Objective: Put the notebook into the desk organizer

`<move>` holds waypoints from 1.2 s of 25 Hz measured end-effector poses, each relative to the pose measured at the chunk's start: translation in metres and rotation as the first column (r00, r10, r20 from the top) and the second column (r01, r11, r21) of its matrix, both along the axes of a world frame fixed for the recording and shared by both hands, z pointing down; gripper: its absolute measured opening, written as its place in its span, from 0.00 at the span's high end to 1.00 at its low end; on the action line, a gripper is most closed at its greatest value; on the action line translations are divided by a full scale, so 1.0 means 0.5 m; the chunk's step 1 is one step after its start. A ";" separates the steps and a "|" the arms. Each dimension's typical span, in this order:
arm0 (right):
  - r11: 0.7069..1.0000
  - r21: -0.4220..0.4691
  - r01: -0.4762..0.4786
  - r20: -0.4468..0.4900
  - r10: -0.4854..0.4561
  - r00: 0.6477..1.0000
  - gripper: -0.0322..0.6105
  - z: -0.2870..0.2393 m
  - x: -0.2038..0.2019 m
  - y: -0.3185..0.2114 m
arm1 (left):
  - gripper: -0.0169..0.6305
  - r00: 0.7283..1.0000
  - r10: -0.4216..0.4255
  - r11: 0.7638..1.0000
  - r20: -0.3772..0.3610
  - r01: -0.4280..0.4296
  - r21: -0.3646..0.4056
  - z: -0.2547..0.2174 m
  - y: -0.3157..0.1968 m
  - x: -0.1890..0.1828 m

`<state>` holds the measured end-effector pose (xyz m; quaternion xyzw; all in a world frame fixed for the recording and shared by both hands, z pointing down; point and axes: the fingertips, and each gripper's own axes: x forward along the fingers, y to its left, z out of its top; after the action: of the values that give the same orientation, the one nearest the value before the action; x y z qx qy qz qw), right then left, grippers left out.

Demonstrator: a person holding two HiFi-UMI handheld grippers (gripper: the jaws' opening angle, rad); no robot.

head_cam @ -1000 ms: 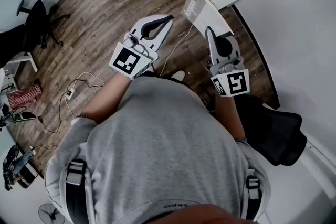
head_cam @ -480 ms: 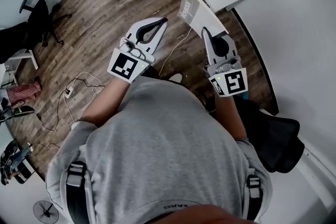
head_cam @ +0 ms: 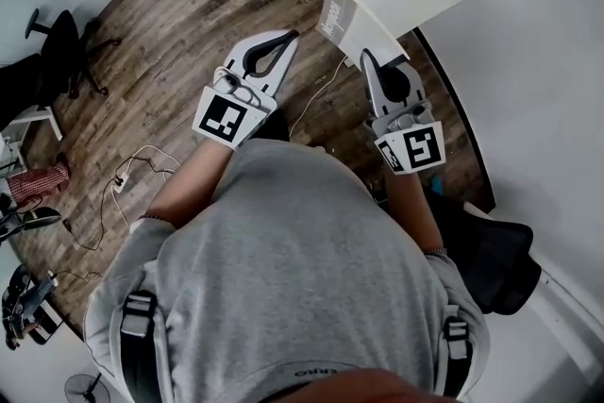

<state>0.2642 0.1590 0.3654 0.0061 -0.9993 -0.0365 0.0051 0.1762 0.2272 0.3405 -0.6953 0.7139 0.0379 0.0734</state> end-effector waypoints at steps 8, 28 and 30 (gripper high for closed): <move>1.000 -0.004 -0.026 0.003 0.026 1.000 0.93 -0.022 -0.197 -0.022 | 0.94 1.000 0.029 0.999 -0.007 -0.029 0.023 -0.020 -0.030 -0.199; 0.990 -0.038 -0.137 -0.050 0.135 0.990 0.93 0.022 -0.425 -0.105 | 0.94 0.992 0.115 0.993 -0.046 -0.116 -0.026 0.026 -0.115 -0.447; 0.989 -0.047 -0.142 -0.047 0.140 0.989 0.93 0.027 -0.438 -0.132 | 0.94 0.991 0.118 0.992 -0.055 -0.120 -0.028 0.029 -0.139 -0.461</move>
<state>0.0454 0.0928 0.3790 0.0760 -0.9966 -0.0109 0.0298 -0.0542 0.1576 0.3553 -0.7364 0.6734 0.0497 0.0412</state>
